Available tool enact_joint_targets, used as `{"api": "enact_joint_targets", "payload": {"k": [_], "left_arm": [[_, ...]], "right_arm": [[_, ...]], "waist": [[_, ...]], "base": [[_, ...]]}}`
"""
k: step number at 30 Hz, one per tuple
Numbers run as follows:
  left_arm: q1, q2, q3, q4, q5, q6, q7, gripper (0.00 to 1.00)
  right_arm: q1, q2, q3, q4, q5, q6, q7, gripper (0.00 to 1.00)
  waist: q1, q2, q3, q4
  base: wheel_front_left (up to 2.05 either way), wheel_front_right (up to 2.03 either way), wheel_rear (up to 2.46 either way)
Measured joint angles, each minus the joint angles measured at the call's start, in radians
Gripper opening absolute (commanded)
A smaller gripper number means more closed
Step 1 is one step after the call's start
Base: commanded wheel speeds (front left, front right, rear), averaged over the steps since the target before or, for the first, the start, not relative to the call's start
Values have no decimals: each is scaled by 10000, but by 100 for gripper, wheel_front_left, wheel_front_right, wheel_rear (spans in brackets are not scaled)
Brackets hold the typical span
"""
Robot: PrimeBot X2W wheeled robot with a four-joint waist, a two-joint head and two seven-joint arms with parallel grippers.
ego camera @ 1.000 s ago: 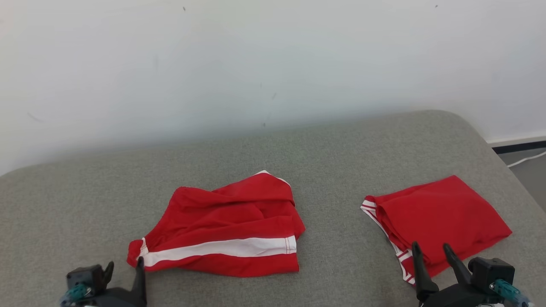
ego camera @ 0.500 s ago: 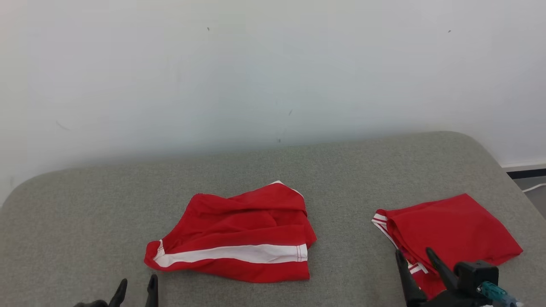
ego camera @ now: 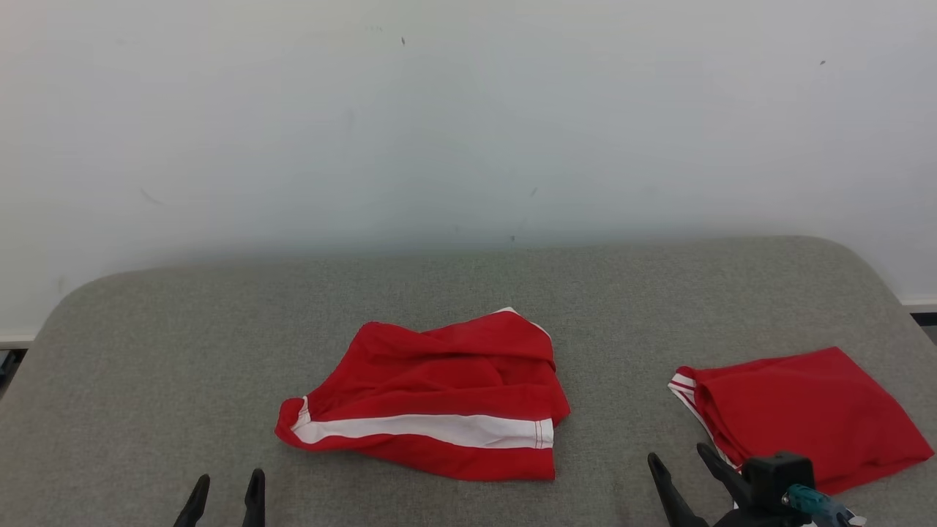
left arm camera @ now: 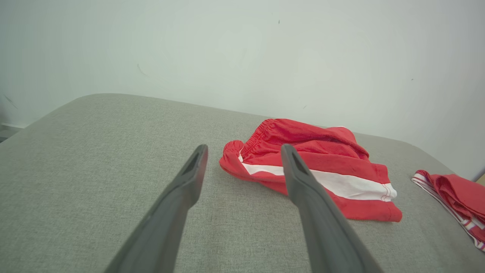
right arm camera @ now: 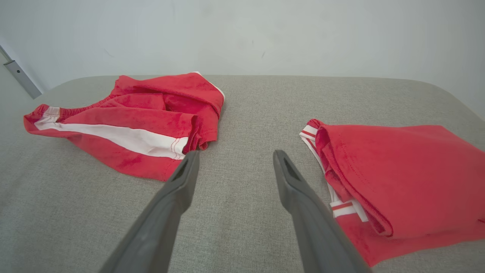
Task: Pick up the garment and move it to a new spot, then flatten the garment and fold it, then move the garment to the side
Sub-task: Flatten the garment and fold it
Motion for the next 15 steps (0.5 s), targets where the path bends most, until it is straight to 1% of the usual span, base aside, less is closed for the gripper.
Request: {"api": "enact_joint_targets", "payload": {"k": [6, 15], "left_arm": [[139, 36, 153, -604, 153, 6, 125, 100], [187, -12, 360, -1127, 495, 8, 506, 100]], "right_arm": [[-40, 65, 35, 12, -29, 8, 90, 100], [-241, 109, 44, 29, -79, -6, 163, 100]], "waist": [[1, 0, 64, 35], [2, 0, 165, 12]], "base": [[0, 0, 0], [0, 0, 0]]}}
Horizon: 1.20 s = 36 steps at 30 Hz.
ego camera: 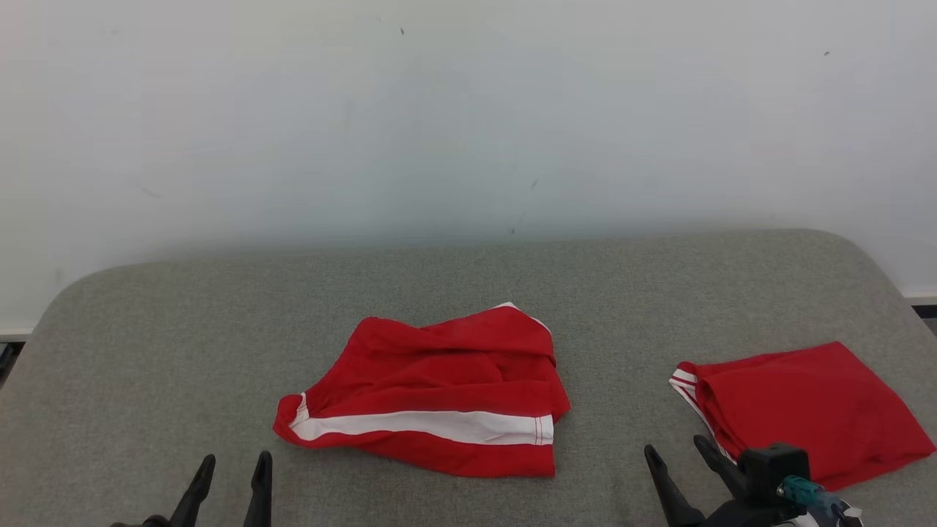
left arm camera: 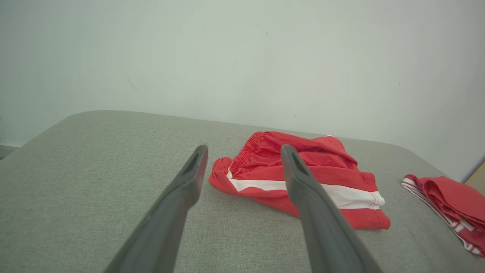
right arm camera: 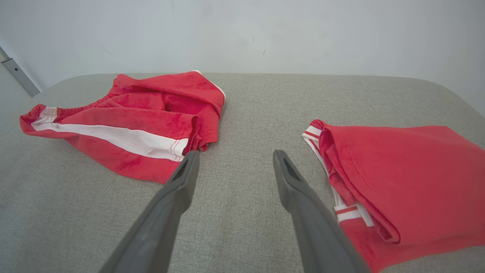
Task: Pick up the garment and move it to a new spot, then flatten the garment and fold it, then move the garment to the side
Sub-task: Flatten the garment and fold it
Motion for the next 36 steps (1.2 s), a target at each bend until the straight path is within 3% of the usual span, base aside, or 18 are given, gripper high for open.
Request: {"api": "enact_joint_targets", "payload": {"k": [7, 8, 9, 24, 36], "left_arm": [[111, -27, -71, -144, 253, 0, 754, 100], [-745, 79, -268, 385, 199, -8, 1797, 100], [-1108, 151, -368, 610, 209, -27, 2150, 100], [-5550, -52, -1662, 3545, 462, -911, 6059, 100], [-7080, -568, -2109, 5269, 888, -1221, 7375, 100]], "right_arm": [[3, 65, 15, -2, 2, -13, 182, 100], [-388, 119, 351, 140, 2, 4, 865, 100], [-583, 153, 500, 186, -2, 6, 1093, 100], [-3061, 596, 1708, 1051, -359, 88, 3766, 100], [-3871, 660, 1950, 1730, -401, 79, 4314, 100]], "waist": [[0, 0, 111, 26], [0, 0, 275, 87], [0, 0, 326, 99], [1, 0, 1490, 175], [2, 2, 2511, 231]], "base": [[0, 0, 0], [0, 0, 0], [0, 0, 0], [0, 0, 0], [0, 0, 0]]}}
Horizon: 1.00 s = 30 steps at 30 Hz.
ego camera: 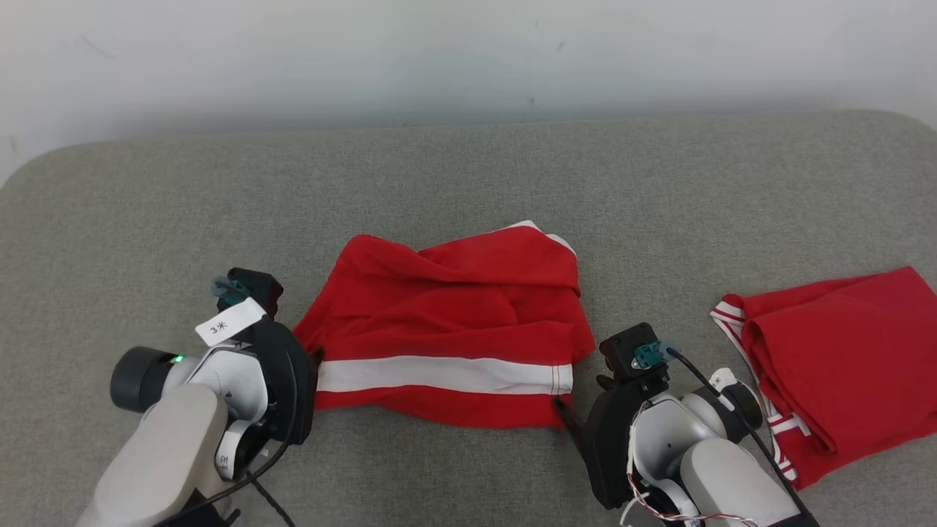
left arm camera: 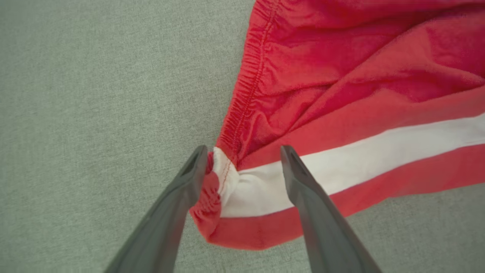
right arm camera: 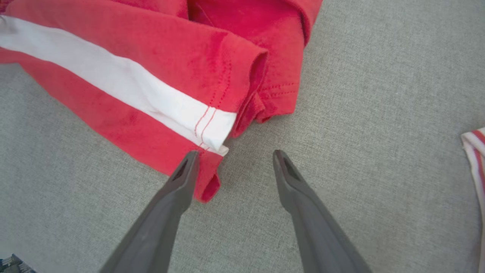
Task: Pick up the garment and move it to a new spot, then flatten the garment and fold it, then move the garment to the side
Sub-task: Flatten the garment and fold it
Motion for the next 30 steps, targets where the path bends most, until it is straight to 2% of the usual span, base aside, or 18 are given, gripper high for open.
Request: {"api": "enact_joint_targets", "payload": {"k": [9, 21, 22, 23, 24, 25, 26, 27, 28, 30], "left_arm": [[-396, -75, -23, 541, 12, -40, 176, 100], [-404, -391, -309, 947, 6, -391, 245, 100], [-410, -393, -313, 988, 6, -416, 242, 98], [-414, -391, -314, 1030, 6, -466, 199, 92], [-416, -395, -320, 1057, 8, -464, 171, 82], [-418, -407, -328, 1087, 8, -464, 171, 73], [-419, -420, -332, 1114, 8, -466, 157, 67], [-420, -435, -334, 1139, 8, -468, 123, 58], [-425, -449, -337, 1154, 8, -474, 96, 56], [-455, -476, -343, 1193, 8, -476, 71, 53]], "right_arm": [[3, 90, 221, 29, 46, 2, -8, 100], [8, 153, 665, -46, 48, 10, -86, 100], [9, 151, 686, -46, 48, 10, -92, 100], [11, 151, 700, -44, 48, 6, -94, 96], [11, 151, 713, -42, 48, -2, -96, 76], [11, 153, 731, -40, 48, -4, -107, 67], [11, 153, 742, -38, 48, -23, -109, 65], [12, 155, 742, -33, 48, -59, -148, 67], [12, 157, 740, -23, 48, -90, -178, 67], [12, 159, 702, 25, 48, -146, -188, 83]], "waist": [[-3, -1, 17, 174], [-3, -1, 75, 164], [-3, -1, 79, 166], [-3, -1, 82, 168], [-3, -1, 86, 171], [-3, -1, 88, 174], [-3, -1, 90, 178], [-3, -1, 90, 182], [-3, -1, 89, 186], [-3, -1, 90, 192]], "base": [[0, 0, 0], [0, 0, 0], [0, 0, 0], [0, 0, 0], [0, 0, 0], [0, 0, 0], [0, 0, 0], [0, 0, 0], [0, 0, 0], [0, 0, 0]]}}
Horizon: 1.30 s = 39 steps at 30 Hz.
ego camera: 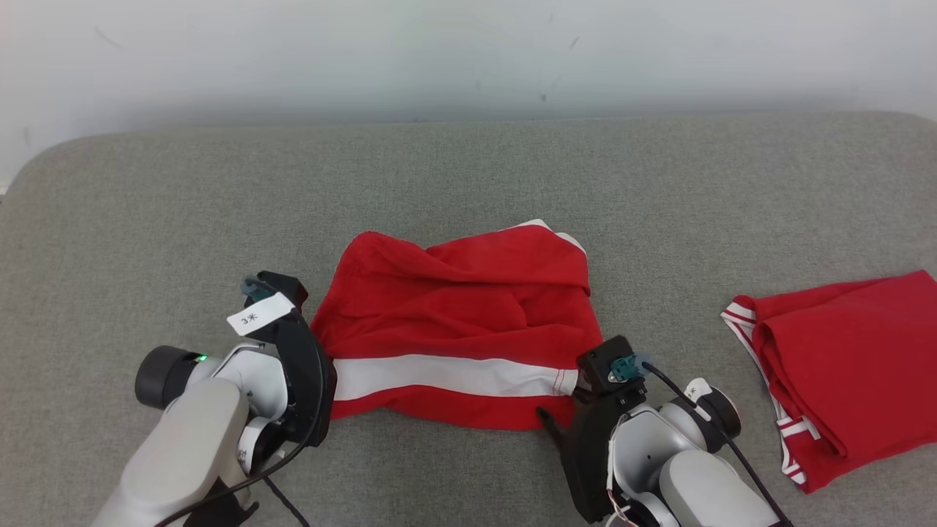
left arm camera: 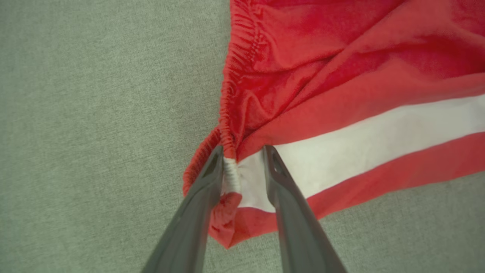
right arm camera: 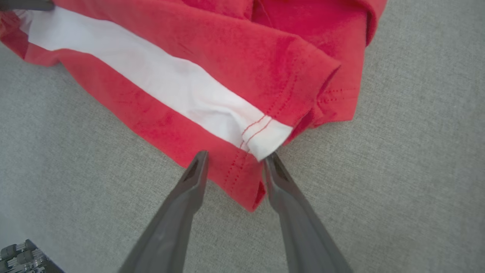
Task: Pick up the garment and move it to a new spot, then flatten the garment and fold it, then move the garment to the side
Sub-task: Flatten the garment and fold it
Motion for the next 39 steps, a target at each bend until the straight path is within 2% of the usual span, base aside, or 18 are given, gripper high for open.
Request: {"api": "enact_joint_targets", "payload": {"k": [1, 3, 4, 5, 7, 8, 9, 18, 26, 29, 38, 39], "left_arm": [[-28, -12, -8, 36, 0, -4, 0, 56], [-128, -19, -19, 113, 0, -79, -69, 55], [-150, -23, -17, 125, 0, -77, -105, 52], [-152, -27, -23, 134, 4, -81, -151, 47], [-166, -46, -25, 173, 4, -90, -184, 21], [-182, -59, -27, 194, 4, -92, -255, 0], [-217, -73, -27, 219, 4, -92, -270, 0], [-358, -190, 81, 384, -10, -128, -642, 0], [-977, -545, 1216, 150, -410, 602, -1948, 0], [-977, -564, 1377, 153, -652, 711, -2203, 0], [129, -560, 1032, 642, -771, 514, -1998, 0], [289, -575, 1005, 723, -803, 449, -1939, 3]], "right_arm": [[-1, 6, -31, 42, 0, -69, -29, 89], [-3, 4, -90, 109, 0, -109, -86, 83], [-5, 6, -105, 127, 0, -121, -98, 69], [-9, 6, -115, 138, 2, -134, -128, 49], [-24, 12, -138, 148, 10, -209, -186, 23], [-44, 12, -138, 161, 10, -211, -221, 4], [-78, 13, -134, 180, 12, -244, -263, 0], [-411, 21, -221, 215, 71, -380, -715, 0], [-877, 25, -756, -353, 100, -548, -1783, 0], [-1025, -4, -911, -504, 100, -556, -2017, 0], [-108, -360, -518, -119, 46, -546, -1783, 0], [19, -393, -474, -102, 25, -546, -1741, 0]], "waist": [[0, 0, 3, 3], [0, 0, 13, 9], [0, 0, 20, 12], [0, 0, 30, 15], [0, 0, 53, 19], [0, 0, 65, 21], [0, 0, 76, 21], [0, 0, 113, 39], [0, 0, -116, 66], [0, -1, -269, 62], [-1, -1, -650, 25], [0, -1, -657, 25]], "base": [[0, 0, 0], [0, 0, 0], [0, 0, 0], [0, 0, 0], [0, 0, 0], [0, 0, 0], [0, 0, 0], [0, 0, 0], [0, 0, 0], [0, 0, 0], [0, 0, 0], [0, 0, 0]]}}
